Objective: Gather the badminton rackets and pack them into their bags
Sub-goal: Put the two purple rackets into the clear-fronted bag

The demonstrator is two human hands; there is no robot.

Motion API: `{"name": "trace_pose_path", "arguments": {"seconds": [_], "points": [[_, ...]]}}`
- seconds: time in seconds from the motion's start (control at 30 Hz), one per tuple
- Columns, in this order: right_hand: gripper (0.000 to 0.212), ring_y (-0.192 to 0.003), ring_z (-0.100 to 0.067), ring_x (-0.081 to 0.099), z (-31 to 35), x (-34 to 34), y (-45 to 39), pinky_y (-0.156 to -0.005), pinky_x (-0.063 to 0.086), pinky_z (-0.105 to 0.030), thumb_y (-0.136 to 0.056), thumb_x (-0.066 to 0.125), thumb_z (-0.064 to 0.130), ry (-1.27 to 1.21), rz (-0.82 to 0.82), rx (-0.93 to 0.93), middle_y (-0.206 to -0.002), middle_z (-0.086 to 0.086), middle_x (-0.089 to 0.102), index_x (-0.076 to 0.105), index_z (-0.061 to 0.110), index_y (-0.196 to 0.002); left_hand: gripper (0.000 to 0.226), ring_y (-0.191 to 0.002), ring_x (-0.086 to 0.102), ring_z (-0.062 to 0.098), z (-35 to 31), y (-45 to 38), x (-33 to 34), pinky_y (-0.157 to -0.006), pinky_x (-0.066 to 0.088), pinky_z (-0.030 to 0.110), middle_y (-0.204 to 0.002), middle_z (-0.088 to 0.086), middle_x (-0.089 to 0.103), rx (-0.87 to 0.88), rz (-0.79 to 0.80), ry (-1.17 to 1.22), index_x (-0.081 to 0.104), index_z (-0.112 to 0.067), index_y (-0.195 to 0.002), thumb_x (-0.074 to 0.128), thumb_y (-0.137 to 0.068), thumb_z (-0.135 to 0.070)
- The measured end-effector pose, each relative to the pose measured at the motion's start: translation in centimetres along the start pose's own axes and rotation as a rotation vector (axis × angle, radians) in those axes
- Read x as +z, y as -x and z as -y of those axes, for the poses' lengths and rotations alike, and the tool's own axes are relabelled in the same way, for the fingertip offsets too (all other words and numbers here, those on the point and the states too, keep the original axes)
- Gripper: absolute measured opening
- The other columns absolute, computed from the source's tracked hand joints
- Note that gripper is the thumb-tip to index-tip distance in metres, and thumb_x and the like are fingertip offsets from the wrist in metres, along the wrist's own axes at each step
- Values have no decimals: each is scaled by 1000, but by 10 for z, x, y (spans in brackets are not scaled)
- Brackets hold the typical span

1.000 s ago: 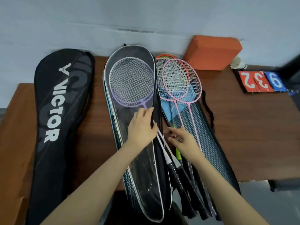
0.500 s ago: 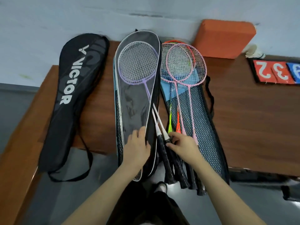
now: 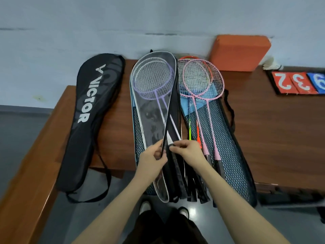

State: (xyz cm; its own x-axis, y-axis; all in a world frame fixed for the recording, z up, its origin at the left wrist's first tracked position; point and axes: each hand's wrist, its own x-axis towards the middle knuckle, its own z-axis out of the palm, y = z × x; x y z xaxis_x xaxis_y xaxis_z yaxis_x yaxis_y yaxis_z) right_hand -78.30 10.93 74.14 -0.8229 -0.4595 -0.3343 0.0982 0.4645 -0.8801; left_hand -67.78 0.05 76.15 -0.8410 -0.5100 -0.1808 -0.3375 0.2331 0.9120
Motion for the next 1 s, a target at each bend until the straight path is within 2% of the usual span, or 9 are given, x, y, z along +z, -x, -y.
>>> {"name": "trace_pose_path", "arguments": {"seconds": [0.13,0.27,0.37,0.5,0.57,0.67,0.8,0.93,1.0], "points": [[20,-81,-19,65,8,21,-18,-78,49,-32,-74,77,22,105,4,-49,-83,-9,72,74,7,-87,48,-65,59,6,2,0,-15,-79,56,40,-76,-13,62,-29,14,69,52,-24,-129,59,-86,-3],[22,-93,-24,59,3,38,-19,-85,43,-42,-79,67,38,372,55,-118,-86,-2,67,75,23,-93,52,-69,58,15,7,-7,-20,-78,54,44,-75,-2,55,-29,31,28,53,-29,-128,62,-82,-7],[30,-92,-26,57,-7,26,-12,-85,44,-43,-78,64,41,374,18,-139,-89,0,62,71,28,-103,53,-68,55,16,13,-9,-17,-78,54,45,-77,2,53,-47,33,8,53,-28,-128,63,-80,-9],[33,-89,-22,59,-30,-9,11,-82,47,-36,-79,71,26,443,-186,-72,-92,-3,63,67,14,-110,55,-67,52,17,20,-6,-9,-78,51,33,-73,-1,51,-71,24,26,50,-23,-132,64,-81,-8],[35,-88,-17,62,-36,-19,19,-83,48,-30,-79,72,26,377,-144,56,-93,-4,68,66,10,-110,55,-67,52,17,19,-5,-4,-74,46,25,-74,3,53,-82,10,35,49,-20,-132,64,-81,-5],[39,-87,-12,60,-36,-21,19,-82,45,-22,-77,75,25,342,-23,133,-97,-6,68,66,6,-110,51,-70,57,18,13,-3,0,-76,49,25,-80,5,59,-82,-22,45,53,-20,-127,66,-81,-5],[36,-83,-19,62,-29,-17,13,-77,48,-26,-74,77,21,315,0,171,-91,-9,69,67,2,-103,38,-72,56,7,8,1,0,-70,46,10,-80,-3,59,-54,-64,62,59,-21,-115,68,-80,-8],[27,-81,-19,66,-17,-19,20,-76,52,-26,-67,82,14,-61,-25,245,-86,-7,70,69,7,-90,33,-79,58,9,6,5,-1,-71,45,8,-83,-2,61,-49,-81,64,61,-21,-109,69,-80,-10],[24,-78,-14,65,-11,-19,24,-72,50,-24,-69,80,13,-139,-4,251,-85,-5,70,69,9,-90,32,-80,59,8,5,4,-3,-72,47,10,-83,-3,63,-39,-91,57,62,-22,-109,70,-79,-10]]}}
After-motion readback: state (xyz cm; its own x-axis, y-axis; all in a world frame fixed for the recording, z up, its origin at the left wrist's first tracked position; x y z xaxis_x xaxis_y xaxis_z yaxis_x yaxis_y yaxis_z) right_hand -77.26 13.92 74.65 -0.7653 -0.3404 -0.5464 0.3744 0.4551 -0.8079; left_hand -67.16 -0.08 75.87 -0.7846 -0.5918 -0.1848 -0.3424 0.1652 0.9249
